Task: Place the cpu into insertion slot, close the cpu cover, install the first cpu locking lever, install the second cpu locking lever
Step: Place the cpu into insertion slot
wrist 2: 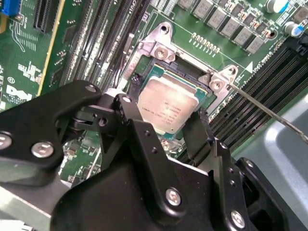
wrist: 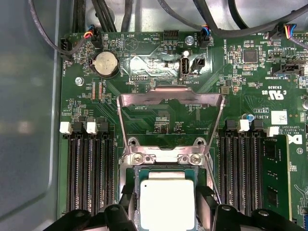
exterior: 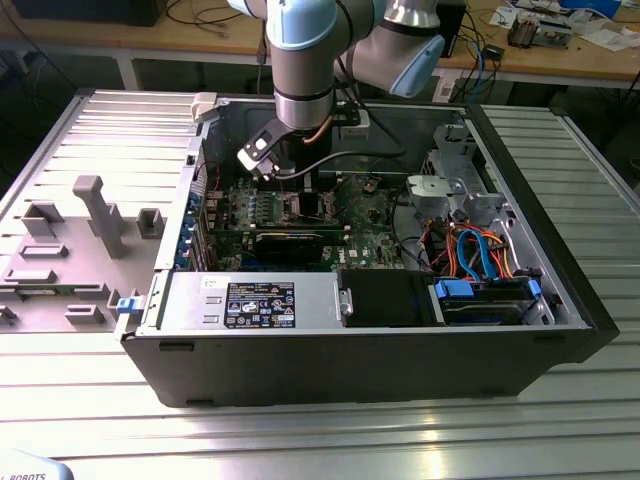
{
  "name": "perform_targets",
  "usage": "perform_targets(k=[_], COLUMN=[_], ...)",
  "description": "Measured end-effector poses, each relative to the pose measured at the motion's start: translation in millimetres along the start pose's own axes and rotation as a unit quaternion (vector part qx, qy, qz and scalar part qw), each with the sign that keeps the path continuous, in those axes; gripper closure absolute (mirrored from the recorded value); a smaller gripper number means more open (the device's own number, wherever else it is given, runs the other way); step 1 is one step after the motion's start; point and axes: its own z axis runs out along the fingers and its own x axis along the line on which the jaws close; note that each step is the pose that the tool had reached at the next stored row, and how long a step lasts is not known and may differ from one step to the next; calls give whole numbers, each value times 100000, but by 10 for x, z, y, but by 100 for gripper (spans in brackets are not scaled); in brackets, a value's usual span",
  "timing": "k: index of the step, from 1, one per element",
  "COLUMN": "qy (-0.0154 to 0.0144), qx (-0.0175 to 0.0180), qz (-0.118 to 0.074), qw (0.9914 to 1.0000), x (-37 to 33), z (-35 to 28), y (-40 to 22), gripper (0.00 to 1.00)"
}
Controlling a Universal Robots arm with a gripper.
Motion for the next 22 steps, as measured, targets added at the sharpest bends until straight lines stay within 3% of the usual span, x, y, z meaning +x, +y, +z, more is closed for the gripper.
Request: perform_targets(k=[14, 16, 17, 22], qy=[23, 13, 7, -12], qx=[-6, -10, -8, 9], qz=[1, -1, 1, 0], qw=[100000, 100000, 100000, 100000], x=[1, 1, 1, 4], z=[-27, -28, -28, -30], y=[2, 3, 2, 2], gripper=[39, 38, 31, 31])
